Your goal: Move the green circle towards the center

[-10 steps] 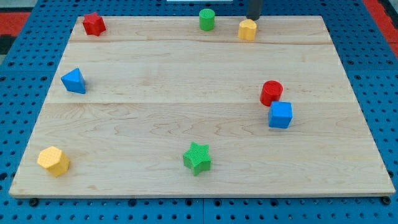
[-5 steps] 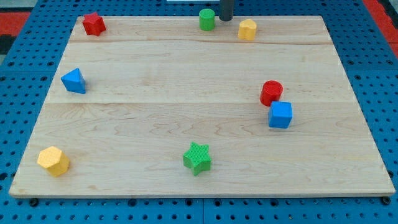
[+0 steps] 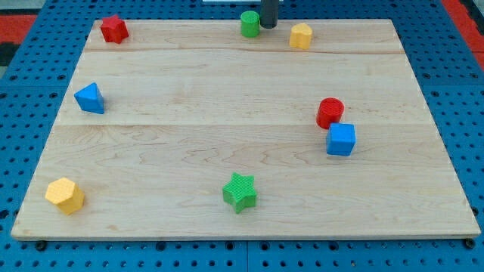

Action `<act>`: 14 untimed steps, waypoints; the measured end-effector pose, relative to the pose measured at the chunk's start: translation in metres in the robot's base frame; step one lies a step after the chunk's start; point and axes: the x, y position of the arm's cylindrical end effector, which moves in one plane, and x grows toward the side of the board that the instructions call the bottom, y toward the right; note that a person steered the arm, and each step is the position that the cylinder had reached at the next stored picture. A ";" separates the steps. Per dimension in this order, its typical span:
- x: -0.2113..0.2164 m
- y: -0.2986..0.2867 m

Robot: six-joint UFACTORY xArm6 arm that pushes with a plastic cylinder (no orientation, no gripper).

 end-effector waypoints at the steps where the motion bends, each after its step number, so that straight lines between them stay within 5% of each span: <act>1: -0.008 0.000; 8: 0.029 -0.040; 10: -0.007 -0.030; 14: 0.000 -0.085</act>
